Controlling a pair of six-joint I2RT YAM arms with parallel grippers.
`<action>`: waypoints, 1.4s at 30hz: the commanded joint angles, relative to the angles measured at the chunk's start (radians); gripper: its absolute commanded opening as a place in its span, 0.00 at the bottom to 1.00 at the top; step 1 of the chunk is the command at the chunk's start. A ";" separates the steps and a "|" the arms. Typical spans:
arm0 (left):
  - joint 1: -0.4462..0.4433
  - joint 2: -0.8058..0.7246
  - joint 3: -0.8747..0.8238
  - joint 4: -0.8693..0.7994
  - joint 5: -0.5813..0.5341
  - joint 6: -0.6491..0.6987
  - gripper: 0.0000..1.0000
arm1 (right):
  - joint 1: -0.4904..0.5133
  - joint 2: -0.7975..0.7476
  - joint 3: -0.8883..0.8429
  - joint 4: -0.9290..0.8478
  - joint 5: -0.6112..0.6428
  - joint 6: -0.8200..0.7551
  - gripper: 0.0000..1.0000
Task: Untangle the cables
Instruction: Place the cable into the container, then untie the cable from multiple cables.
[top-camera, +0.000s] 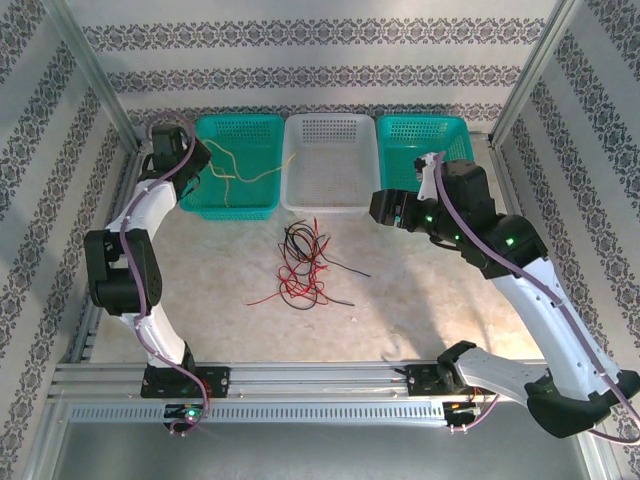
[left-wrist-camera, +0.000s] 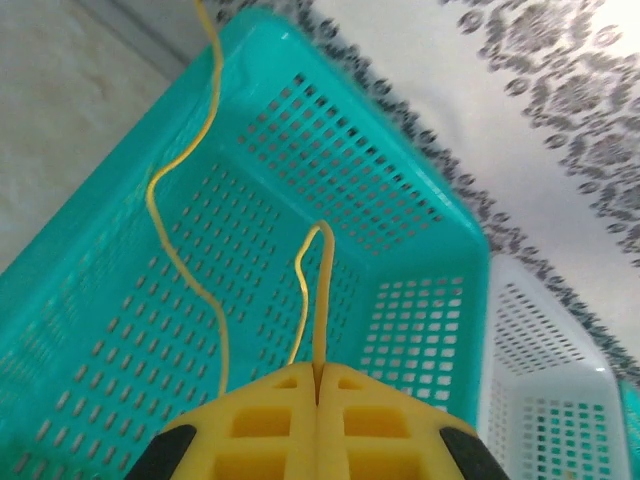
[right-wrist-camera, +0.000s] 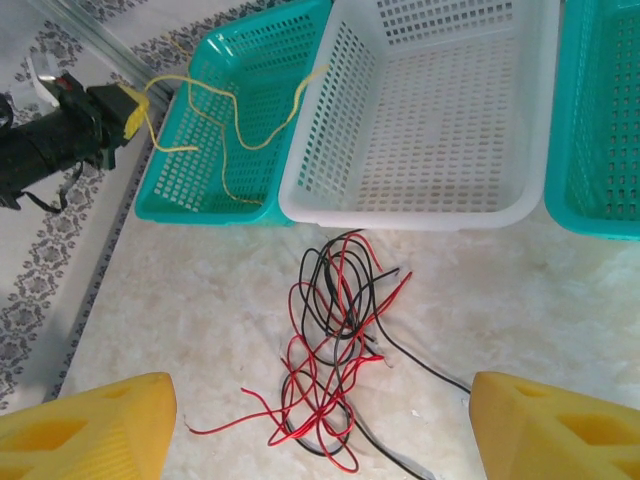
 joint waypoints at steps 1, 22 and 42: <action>0.008 -0.039 -0.020 0.135 -0.029 -0.024 0.00 | -0.016 0.010 0.044 -0.030 -0.036 -0.041 0.78; -0.064 -0.233 -0.059 0.051 0.067 -0.037 0.91 | -0.017 0.059 0.014 0.003 -0.095 -0.009 0.78; -0.415 -0.797 -0.415 -0.535 0.045 0.113 0.39 | 0.250 0.461 -0.174 0.252 0.055 0.111 0.69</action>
